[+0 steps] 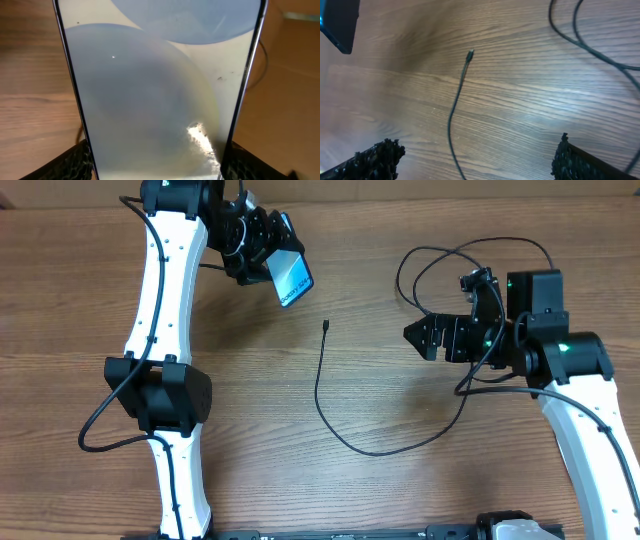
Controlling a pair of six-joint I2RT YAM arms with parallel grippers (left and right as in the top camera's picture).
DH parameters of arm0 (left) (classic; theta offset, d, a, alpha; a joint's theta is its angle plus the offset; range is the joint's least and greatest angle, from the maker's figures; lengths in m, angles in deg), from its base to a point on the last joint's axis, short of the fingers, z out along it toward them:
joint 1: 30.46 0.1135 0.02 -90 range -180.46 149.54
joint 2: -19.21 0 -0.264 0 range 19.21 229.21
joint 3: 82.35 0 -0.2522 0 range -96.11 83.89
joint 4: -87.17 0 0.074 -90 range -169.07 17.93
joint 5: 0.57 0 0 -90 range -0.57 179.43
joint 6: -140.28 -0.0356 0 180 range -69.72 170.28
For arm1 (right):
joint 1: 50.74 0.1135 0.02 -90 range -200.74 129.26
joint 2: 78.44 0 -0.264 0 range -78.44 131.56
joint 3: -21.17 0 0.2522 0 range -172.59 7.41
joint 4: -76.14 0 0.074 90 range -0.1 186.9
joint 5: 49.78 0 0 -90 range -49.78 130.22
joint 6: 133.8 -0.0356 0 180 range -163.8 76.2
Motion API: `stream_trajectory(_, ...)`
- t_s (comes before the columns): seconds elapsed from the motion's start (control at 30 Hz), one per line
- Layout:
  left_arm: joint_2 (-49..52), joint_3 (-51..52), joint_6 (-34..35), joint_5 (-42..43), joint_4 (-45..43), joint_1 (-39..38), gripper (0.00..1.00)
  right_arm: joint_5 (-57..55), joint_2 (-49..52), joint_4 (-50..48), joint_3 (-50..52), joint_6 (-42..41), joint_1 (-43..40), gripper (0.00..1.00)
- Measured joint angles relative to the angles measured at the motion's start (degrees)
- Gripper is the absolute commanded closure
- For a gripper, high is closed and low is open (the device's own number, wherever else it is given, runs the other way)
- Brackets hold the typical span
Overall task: Plug charger to phone and switch on socket
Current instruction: 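Move the right gripper up toward the phone held by the left gripper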
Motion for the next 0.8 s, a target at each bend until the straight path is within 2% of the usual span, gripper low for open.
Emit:
stream_trajectory(0.3, 0.0, 0.0, 4.2, 5.8, 1.4, 0.0, 0.44, 1.9, 0.3, -1.3, 0.0, 0.0, 0.0, 0.00)
stream_trajectory(0.73, 0.0, 0.0, 5.5, 6.3, 2.8, 0.0, 0.42, 3.0, 0.3, -2.5, 0.0, 0.0, 0.0, 0.00)
stream_trajectory(0.8, 0.0, 0.0, 5.2, 6.3, 2.8, 0.0, 0.39, 3.5, 0.3, -2.6, 0.0, 0.0, 0.0, 0.00)
